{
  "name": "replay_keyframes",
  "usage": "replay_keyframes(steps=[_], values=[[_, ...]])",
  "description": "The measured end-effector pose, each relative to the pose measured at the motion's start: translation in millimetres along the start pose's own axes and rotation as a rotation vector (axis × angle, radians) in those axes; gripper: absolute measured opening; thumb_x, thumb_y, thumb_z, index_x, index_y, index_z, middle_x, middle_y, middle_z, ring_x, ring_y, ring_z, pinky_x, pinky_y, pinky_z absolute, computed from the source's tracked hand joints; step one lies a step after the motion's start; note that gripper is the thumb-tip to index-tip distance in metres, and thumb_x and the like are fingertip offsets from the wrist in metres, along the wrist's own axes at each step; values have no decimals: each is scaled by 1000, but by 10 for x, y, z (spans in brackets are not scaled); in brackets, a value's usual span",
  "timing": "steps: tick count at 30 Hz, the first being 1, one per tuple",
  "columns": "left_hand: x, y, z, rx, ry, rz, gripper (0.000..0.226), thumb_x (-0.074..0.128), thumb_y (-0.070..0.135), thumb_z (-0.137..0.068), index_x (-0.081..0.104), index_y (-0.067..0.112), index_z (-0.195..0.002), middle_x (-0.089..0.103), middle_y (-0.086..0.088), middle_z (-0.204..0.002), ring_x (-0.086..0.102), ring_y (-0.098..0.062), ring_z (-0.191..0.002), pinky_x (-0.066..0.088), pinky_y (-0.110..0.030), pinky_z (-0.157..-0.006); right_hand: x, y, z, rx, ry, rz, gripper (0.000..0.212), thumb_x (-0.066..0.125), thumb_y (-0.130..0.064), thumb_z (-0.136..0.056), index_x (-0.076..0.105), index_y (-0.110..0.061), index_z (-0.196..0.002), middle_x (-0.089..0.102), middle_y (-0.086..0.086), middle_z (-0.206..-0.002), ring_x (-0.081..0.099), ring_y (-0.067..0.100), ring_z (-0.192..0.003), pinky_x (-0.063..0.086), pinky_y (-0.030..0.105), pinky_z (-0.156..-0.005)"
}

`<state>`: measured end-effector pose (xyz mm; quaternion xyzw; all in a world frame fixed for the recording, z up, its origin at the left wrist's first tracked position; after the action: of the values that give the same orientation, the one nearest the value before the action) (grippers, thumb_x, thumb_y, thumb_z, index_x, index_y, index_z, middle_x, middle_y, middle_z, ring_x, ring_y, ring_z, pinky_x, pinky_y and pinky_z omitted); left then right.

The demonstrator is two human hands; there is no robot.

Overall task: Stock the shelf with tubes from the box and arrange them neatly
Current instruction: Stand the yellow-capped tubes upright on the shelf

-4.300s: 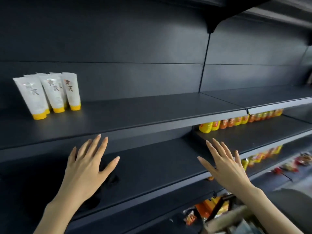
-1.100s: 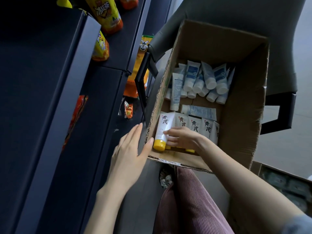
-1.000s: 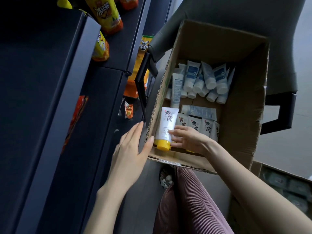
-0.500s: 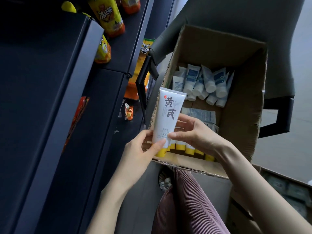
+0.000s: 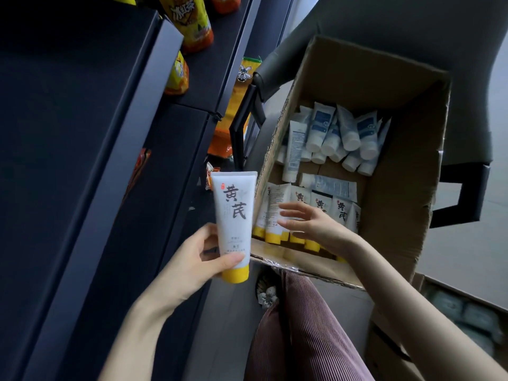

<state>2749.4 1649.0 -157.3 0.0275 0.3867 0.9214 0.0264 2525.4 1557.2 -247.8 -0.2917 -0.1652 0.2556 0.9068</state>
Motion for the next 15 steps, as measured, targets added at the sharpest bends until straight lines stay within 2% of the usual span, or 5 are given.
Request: replay_keyframes(steps=[4,6,10,15], values=[[-104,-7,25,-23,8,16,51,84,26,-67,58,19,-110,73,5,-104,69,-12,-94,58,-25,-68,76,175,-234,44,302,7,65,72,-23,-83,40,-19,-140,38,7,-146,43,24,-128,41,40,-103],[-128,-9,26,-25,10,15,51,82,24,-65,58,18,-110,73,5,-104,70,-12,-94,59,-29,-70,116,215,-349,45,400,-18,69,72,-23,-83,36,-17,-141,37,7,-146,43,25,-128,42,40,-103],[-139,-19,31,-15,17,32,50,78,24,-64,57,19,-109,73,5,-103,70,-12,-93,60,-31,-72,219,281,-562,88,464,-70,61,71,-17,-84,36,-10,-133,50,11,-132,53,21,-108,49,35,-87],[-116,-40,49,33,65,84,58,84,19,-66,55,30,-115,73,6,-105,69,-11,-95,58,-25,-67,347,366,-697,111,562,141,51,73,-15,-82,42,-5,-121,54,13,-123,56,26,-109,50,42,-94]])
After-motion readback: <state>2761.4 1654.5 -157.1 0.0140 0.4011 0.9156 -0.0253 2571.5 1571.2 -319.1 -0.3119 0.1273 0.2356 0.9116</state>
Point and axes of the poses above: each hand's wrist, its own z-axis away from the middle knuckle, its own x-axis out of the palm, y = z × x, the point moved 1 cm from there along -z, towards the middle knuckle
